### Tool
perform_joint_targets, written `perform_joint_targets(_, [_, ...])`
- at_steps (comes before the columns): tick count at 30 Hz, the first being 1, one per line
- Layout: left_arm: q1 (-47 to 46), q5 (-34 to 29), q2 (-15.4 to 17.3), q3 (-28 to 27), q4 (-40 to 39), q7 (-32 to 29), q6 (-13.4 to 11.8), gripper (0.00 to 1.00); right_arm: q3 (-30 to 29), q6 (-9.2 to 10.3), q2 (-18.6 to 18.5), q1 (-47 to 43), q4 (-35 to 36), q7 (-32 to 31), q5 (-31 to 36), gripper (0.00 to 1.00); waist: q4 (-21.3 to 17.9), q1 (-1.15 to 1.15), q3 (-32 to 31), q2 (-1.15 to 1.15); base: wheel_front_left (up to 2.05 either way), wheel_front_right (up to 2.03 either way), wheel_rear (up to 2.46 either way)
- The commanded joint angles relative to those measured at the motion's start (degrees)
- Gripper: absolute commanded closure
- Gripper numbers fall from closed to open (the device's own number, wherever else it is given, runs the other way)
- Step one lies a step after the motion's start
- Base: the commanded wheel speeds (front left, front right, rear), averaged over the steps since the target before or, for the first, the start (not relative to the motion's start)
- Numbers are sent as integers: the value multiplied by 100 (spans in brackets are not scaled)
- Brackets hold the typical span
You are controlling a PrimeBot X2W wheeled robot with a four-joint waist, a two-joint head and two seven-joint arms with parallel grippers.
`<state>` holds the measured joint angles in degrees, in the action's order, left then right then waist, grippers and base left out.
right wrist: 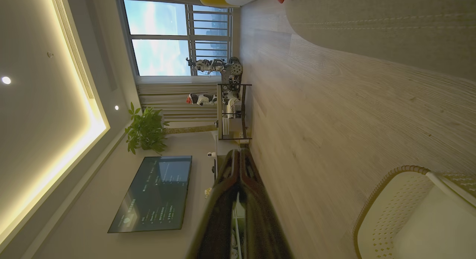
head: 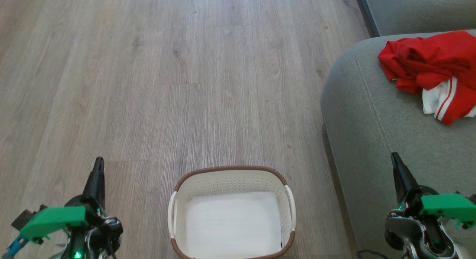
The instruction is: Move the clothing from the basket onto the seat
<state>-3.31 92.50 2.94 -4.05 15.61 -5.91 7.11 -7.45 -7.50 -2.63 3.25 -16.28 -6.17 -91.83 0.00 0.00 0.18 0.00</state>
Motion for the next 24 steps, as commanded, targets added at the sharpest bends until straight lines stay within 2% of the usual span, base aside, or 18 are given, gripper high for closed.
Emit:
perform_joint_targets(1, [-284, 10, 34, -195, -156, -16, 37, 100, 93, 1, -25, 294, 225, -32, -34, 100, 0, 0, 0, 0, 0, 0, 0])
perform_joint_targets(24, [-286, -4, 23, -211, -156, -29, 37, 100, 94, 1, -25, 294, 225, -32, -34, 100, 0, 0, 0, 0, 0, 0, 0])
